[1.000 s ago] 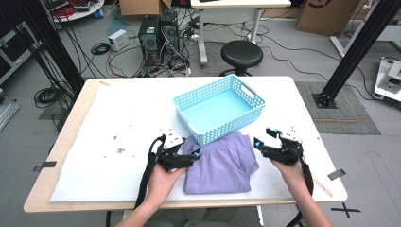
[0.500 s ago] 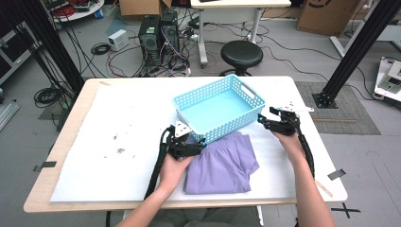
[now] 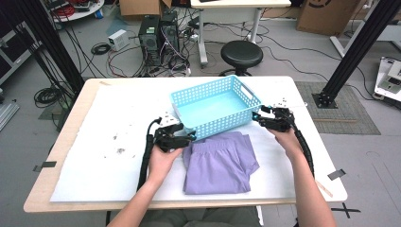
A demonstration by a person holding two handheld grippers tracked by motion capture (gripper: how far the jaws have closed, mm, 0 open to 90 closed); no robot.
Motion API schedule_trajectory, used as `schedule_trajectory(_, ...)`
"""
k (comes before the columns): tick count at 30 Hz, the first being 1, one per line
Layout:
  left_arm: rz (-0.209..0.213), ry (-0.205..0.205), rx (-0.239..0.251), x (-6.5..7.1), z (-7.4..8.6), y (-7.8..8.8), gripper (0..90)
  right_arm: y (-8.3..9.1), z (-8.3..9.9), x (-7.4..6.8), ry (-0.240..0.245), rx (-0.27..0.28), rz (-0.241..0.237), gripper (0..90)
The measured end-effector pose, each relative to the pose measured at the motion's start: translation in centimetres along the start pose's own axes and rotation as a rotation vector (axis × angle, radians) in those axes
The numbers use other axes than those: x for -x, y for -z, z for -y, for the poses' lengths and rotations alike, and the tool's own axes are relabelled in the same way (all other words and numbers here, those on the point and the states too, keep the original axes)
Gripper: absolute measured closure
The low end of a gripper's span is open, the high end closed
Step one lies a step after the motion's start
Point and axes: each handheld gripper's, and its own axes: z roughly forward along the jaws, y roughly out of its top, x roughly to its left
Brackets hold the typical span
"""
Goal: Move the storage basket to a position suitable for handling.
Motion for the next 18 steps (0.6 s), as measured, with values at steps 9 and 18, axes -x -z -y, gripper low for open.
schedule_trajectory(9,-0.023,0.051,-0.031,-3.8,0.9,0.4,32.5,-0.1,0.4,-2.9,0.055,-0.017,-0.035,41.6)
schedule_trajectory(18,0.0,0.043,-0.014,-4.0,1.2,0.6,30.4,-1.2,1.1,-1.4,0.014,-0.005,-0.046,38.2)
